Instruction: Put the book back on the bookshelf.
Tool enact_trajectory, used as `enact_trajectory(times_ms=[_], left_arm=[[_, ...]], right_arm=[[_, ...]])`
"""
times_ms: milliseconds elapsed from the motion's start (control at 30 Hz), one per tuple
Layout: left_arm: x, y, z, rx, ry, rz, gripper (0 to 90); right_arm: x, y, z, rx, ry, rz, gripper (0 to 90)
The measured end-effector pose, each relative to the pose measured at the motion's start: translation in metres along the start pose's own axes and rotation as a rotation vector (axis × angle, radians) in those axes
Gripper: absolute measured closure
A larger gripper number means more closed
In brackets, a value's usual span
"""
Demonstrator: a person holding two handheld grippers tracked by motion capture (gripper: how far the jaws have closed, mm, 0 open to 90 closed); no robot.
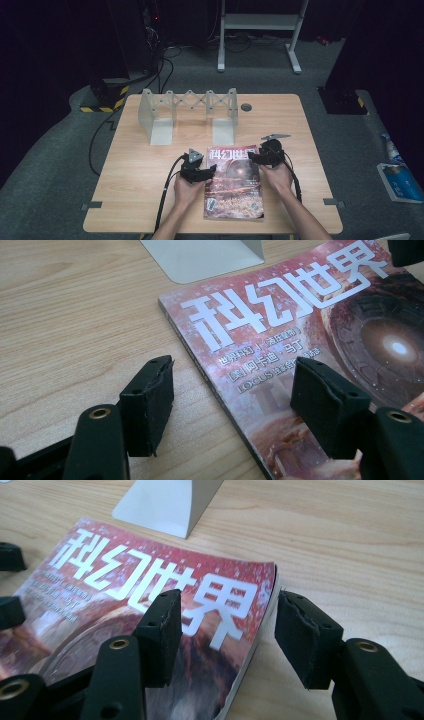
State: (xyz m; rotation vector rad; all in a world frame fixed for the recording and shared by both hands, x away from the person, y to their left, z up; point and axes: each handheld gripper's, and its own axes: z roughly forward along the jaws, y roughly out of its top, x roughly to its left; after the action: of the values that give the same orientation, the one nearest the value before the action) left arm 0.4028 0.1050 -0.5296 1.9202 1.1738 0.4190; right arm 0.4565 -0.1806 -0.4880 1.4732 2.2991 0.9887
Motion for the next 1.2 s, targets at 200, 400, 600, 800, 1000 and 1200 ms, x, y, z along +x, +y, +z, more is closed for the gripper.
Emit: enact_trajectory(times_ms=[200,400,600,800,1000,1200], left_arm=[[-0.002,0.000,0.001,0.002,-0.008,0.030,34.3],[-0.003,0.000,0.001,0.001,-0.014,0.031,34.2],[-0.003,0.001,0.002,0.004,-0.026,0.044,31.4],[-0.007,0.002,0.005,0.004,-0.039,0.040,30.0],[-0.010,0.002,0.006,0.010,-0.044,0.055,31.5],[-0.011,0.002,0.006,0.010,-0.037,0.067,31.5]], right_arm=[[-0.003,0.005,0.011,0.034,-0.022,0.014,41.1],[-0.004,0.009,0.019,0.065,-0.031,0.030,38.3],[-0.009,0.008,0.026,0.090,-0.019,0.054,35.2],[-0.007,0.008,0.027,0.091,-0.008,0.047,34.5],[-0.001,0.009,0.029,0.097,0.002,0.037,34.2],[-0.002,0.010,0.028,0.096,0.011,0.071,35.7]])
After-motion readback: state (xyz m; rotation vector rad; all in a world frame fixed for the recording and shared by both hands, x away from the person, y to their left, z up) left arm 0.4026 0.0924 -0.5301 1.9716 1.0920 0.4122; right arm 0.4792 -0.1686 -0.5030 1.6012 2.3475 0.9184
